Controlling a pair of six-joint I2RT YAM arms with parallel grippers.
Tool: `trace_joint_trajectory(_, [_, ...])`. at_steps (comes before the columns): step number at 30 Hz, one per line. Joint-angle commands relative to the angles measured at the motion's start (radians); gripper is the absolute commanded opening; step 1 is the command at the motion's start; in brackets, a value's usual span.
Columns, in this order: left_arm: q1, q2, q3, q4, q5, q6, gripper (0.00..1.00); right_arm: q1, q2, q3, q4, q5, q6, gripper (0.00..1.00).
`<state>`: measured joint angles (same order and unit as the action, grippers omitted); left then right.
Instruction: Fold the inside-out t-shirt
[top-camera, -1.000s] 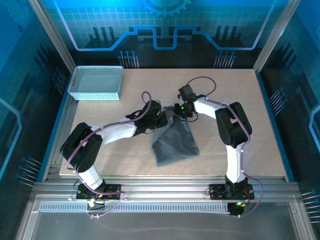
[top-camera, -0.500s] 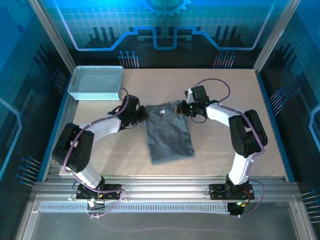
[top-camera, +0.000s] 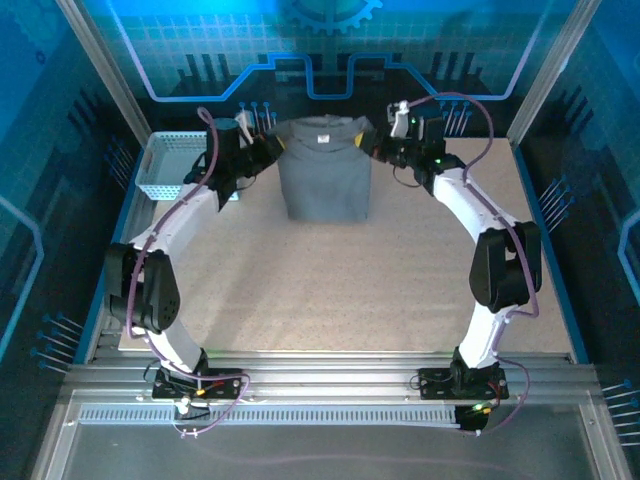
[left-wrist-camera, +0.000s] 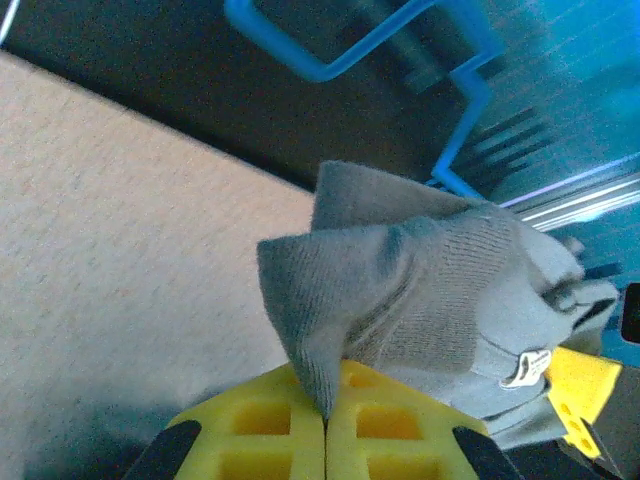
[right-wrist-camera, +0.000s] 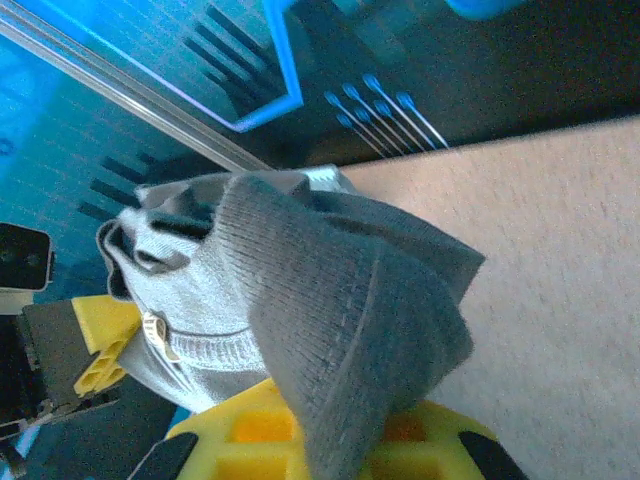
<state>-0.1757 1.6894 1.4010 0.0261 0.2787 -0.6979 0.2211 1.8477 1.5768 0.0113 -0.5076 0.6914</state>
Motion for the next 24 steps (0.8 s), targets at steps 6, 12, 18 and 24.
trace_joint_trajectory(6, [-0.012, -0.124, -0.351, 0.259, 0.198, 0.029, 0.0, 0.002, -0.101, -0.281, 0.145, -0.045, -0.045, 0.0])
trace_joint_trajectory(12, [-0.128, -0.215, -0.677, 0.37, 0.222, 0.008, 0.0, 0.009, -0.249, -0.662, 0.208, -0.014, -0.037, 0.0])
trace_joint_trajectory(18, [-0.21, -0.373, -0.861, 0.34, 0.144, -0.011, 0.0, 0.034, -0.419, -0.902, 0.153, 0.012, -0.034, 0.0])
trace_joint_trajectory(24, [-0.221, -0.409, -0.803, 0.22, -0.009, 0.047, 0.0, 0.058, -0.438, -0.834, 0.093, 0.084, -0.068, 0.0])
